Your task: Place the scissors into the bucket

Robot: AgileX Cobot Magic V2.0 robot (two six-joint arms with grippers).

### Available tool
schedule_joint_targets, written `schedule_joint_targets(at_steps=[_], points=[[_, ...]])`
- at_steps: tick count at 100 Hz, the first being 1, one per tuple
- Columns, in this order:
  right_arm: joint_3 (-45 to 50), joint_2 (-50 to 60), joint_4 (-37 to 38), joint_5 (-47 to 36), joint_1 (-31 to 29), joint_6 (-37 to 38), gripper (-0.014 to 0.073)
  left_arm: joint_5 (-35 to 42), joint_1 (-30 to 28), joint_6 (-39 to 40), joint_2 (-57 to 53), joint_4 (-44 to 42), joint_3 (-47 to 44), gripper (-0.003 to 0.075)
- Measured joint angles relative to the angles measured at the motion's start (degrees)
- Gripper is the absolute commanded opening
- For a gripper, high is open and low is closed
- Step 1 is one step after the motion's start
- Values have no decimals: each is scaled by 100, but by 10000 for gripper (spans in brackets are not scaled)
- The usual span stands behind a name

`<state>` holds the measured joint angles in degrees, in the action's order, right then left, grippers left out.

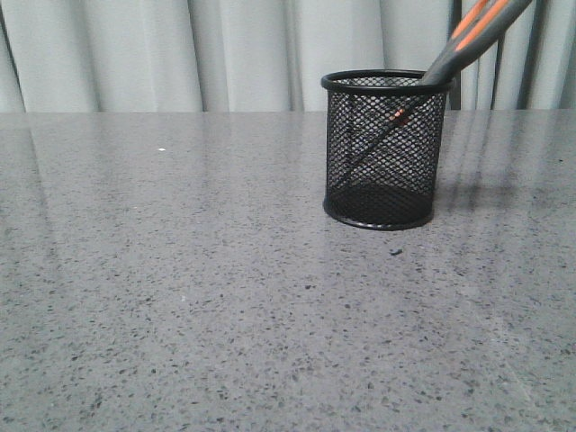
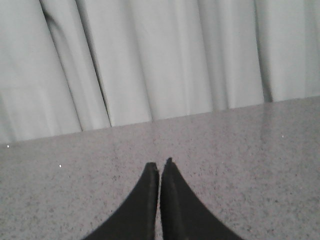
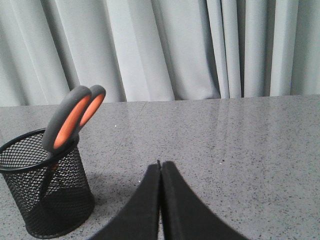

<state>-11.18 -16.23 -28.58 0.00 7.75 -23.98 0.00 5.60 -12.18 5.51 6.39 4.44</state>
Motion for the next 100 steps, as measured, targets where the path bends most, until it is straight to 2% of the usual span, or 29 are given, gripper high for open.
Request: schedule_joint_targets(at_steps=[16, 32, 100], points=[[0, 0, 0, 0, 0, 0, -49, -287, -203, 209, -516, -43, -444, -20], [0, 0, -4, 0, 0, -10, -49, -369, -386, 367, -570, -89, -440, -20], [0, 0, -17, -30, 0, -10, -49, -413, -386, 401, -570, -178, -440, -20]])
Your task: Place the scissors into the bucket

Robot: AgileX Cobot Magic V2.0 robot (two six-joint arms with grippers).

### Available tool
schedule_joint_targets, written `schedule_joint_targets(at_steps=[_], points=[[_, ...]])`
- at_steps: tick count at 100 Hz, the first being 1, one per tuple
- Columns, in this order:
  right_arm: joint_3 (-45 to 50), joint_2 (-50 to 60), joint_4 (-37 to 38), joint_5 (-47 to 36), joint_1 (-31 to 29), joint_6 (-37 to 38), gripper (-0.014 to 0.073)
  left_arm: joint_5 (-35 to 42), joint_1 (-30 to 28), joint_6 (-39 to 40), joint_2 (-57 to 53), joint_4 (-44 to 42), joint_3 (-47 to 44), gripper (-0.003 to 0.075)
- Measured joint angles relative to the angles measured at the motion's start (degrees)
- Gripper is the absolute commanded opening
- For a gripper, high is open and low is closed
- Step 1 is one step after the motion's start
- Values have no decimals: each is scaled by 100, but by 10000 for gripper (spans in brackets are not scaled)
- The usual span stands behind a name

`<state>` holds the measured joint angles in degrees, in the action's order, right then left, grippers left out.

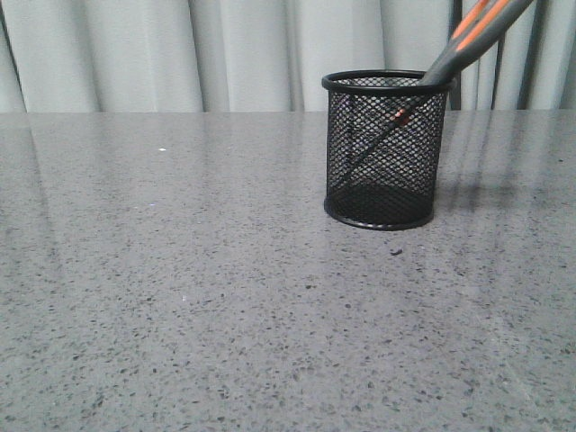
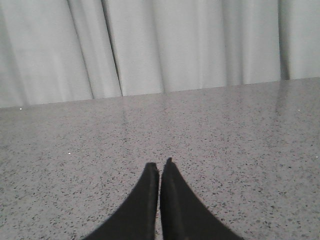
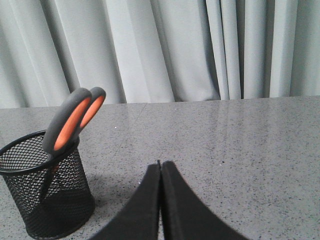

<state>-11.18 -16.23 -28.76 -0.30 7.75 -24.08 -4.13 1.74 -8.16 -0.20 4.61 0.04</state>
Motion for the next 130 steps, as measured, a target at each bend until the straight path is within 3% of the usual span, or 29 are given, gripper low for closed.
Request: schedule_joint_targets(at_steps=[55, 68, 88, 114, 130], points=[[0, 0, 11, -255, 0, 0, -49, 0, 0, 0, 0, 0, -4, -20], [0, 72, 666, -42, 0, 92, -49, 0, 0, 0, 0, 0, 0, -20], [339, 441, 2119, 359, -105, 993, -49, 0, 0, 0, 0, 0, 0, -20], [1153, 1504, 2408, 437, -463, 1400, -49, 0, 0, 0, 0, 0, 0, -20], [1181, 1667, 2553, 668, -642, 1759, -49, -12, 0, 0, 0, 0, 0, -20]])
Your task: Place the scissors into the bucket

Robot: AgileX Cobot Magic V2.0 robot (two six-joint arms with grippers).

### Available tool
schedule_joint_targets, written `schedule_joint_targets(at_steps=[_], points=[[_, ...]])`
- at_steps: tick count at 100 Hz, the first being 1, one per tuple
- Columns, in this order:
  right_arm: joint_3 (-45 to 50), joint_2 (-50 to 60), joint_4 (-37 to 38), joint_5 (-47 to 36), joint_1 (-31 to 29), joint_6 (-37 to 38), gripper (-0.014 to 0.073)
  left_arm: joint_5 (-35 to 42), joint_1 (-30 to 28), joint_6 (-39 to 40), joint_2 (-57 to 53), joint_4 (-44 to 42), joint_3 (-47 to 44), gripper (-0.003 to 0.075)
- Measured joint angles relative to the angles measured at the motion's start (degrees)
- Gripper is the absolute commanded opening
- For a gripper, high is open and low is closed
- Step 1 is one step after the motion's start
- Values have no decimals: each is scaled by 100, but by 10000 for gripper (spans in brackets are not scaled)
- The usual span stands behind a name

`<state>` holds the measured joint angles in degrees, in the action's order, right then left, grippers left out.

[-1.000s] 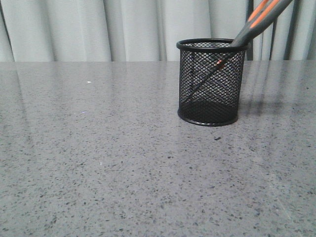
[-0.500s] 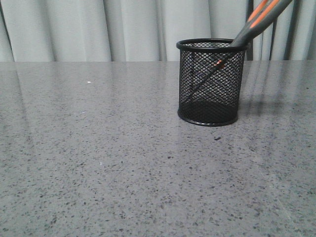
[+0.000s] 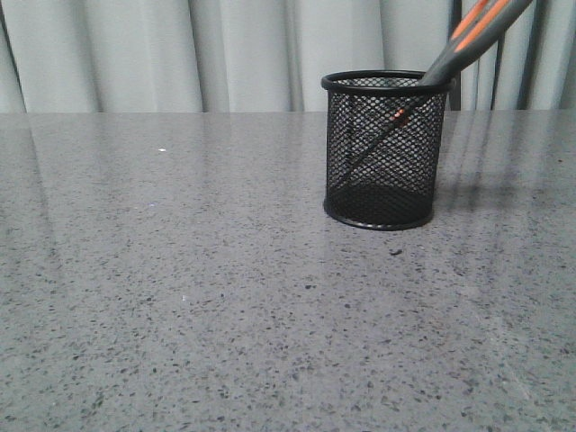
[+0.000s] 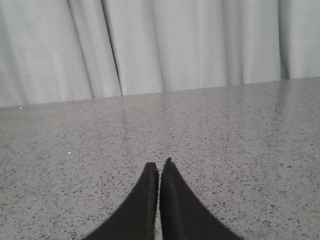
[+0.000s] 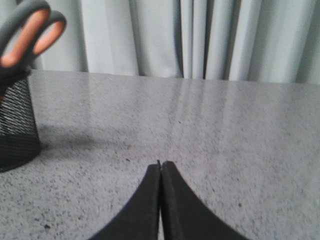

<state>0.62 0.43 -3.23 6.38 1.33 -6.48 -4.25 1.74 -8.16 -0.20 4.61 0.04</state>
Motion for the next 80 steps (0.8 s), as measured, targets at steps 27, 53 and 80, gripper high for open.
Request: schedule_joint_targets(at_steps=[27, 53, 80], points=[[0, 8, 397, 78, -26, 75, -49, 0, 0, 0, 0, 0, 0, -20], [0, 8, 443, 78, -26, 106, -49, 0, 0, 0, 0, 0, 0, -20], [0, 8, 443, 78, -26, 106, -49, 0, 0, 0, 0, 0, 0, -20]])
